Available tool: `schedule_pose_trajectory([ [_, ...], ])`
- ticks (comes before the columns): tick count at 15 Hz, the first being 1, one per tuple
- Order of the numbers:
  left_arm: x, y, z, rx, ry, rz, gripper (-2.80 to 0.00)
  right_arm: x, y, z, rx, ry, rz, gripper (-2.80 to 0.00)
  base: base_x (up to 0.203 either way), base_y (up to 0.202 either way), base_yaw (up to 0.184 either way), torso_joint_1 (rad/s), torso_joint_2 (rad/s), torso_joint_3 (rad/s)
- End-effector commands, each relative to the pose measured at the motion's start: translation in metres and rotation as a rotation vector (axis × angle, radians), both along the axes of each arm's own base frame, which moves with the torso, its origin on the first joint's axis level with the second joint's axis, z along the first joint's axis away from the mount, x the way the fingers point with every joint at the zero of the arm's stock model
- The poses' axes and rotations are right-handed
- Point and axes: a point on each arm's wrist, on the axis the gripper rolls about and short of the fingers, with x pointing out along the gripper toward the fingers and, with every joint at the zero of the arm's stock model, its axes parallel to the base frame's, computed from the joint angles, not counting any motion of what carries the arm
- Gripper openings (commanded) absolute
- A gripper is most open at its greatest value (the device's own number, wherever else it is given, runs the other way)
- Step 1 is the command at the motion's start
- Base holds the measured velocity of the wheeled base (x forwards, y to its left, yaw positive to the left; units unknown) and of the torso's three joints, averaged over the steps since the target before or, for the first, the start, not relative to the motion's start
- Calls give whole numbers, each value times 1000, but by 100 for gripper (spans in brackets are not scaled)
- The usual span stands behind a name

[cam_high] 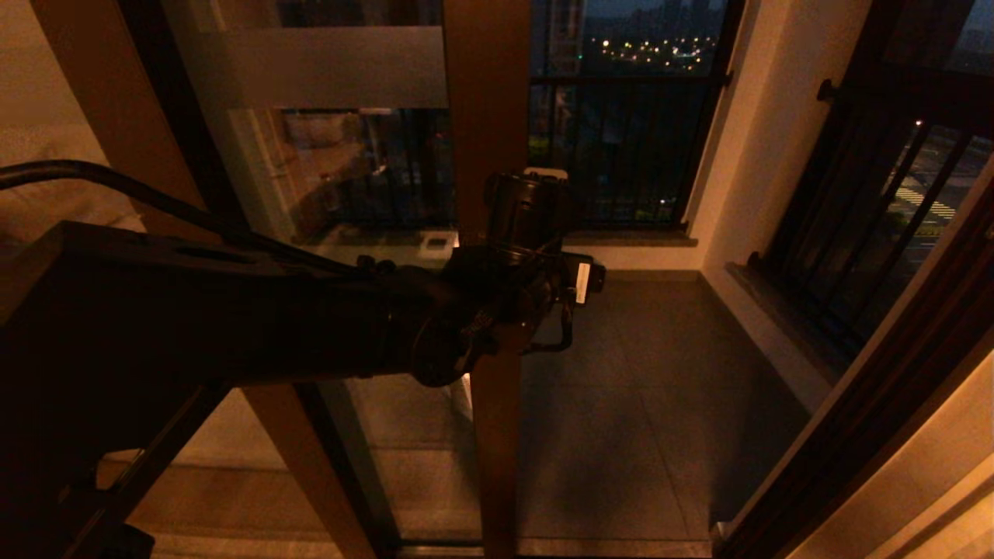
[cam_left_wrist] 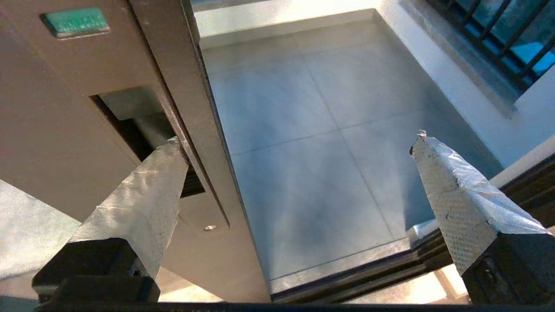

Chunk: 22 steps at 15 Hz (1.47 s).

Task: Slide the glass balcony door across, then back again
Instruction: Close the slid door

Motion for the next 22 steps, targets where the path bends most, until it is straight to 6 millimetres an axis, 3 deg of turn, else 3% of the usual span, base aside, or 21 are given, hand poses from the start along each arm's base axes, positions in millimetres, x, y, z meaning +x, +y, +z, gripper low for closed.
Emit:
schedule_pose_trajectory([
  [1,2,-4,-2,-7,-3,-7,0,0,0,-1,-1,3,1,-280,0,0,0,0,0,0],
  [5,3,-6,0,-51,-32,-36,0,0,0,-1,-1,3,1,-280,0,0,0,0,0,0],
  [6,3,-7,-2,-53,-33,-38,-280,0,0,-1,-1,3,1,-280,0,0,0,0,0,0],
  [13,-4,-9,4,-59,-45,-44,-280,0,0,-1,-1,3,1,-280,0,0,0,0,0,0],
  [22,-55,-2,35,-86,-66,-122,-280,0,0,-1,-1,3,1,-280,0,0,0,0,0,0],
])
